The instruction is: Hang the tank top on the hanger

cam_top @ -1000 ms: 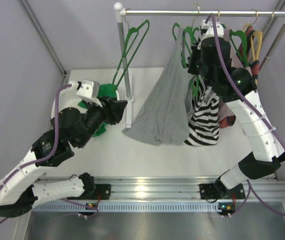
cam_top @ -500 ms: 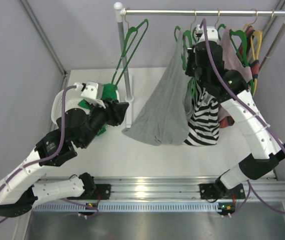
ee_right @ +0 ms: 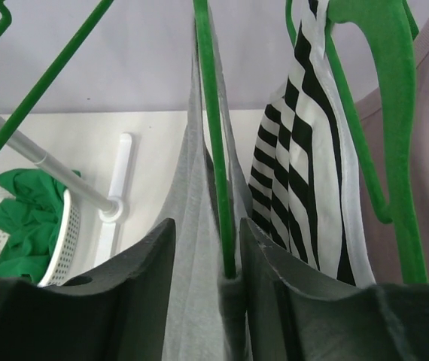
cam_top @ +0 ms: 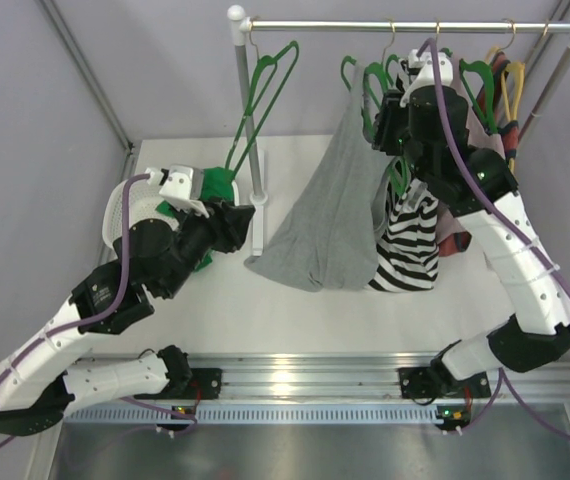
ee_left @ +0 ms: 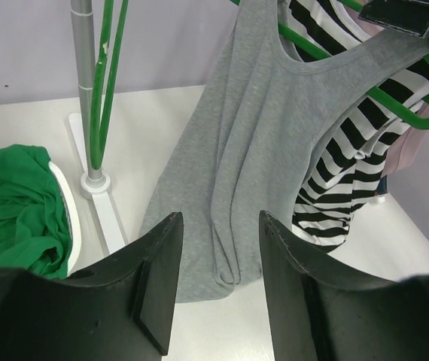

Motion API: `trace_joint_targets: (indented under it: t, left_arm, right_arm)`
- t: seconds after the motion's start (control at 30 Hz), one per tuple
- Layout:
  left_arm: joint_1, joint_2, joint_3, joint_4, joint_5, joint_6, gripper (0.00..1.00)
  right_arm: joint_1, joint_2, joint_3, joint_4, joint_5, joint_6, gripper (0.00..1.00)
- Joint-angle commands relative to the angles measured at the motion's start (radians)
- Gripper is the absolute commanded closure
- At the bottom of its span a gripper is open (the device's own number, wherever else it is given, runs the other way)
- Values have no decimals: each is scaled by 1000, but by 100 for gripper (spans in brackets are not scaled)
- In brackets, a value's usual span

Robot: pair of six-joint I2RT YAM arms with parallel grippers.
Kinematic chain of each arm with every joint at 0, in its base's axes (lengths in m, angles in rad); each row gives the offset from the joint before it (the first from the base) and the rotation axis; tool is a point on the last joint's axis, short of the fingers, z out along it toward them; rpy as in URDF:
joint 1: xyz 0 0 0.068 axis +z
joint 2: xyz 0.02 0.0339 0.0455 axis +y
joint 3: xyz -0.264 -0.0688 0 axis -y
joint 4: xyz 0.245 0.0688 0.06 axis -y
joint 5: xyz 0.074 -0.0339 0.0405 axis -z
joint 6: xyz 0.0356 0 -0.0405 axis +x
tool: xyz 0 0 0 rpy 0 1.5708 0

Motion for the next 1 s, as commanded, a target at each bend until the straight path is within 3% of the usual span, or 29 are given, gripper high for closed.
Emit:
trace_joint_targets:
  t: [0.0,0.33,0.67,0.97]
  left_arm:
    - [2,-4,-11,1,-19,-11,50]
    - [2,2,-14,-7,-24,-30,50]
    - [2,2,-24,-39,-42,-54,50]
    - [2,-20,-83,-54,-58,-105,51]
  right_arm:
    - [-13,-67,-16,46,-31,1,57]
    - [-13,-259,-120,54,-131,8,44]
    - [-15,-624,-520,75,-247,80,41]
    - [-13,-814,-804,5,-310,156,39]
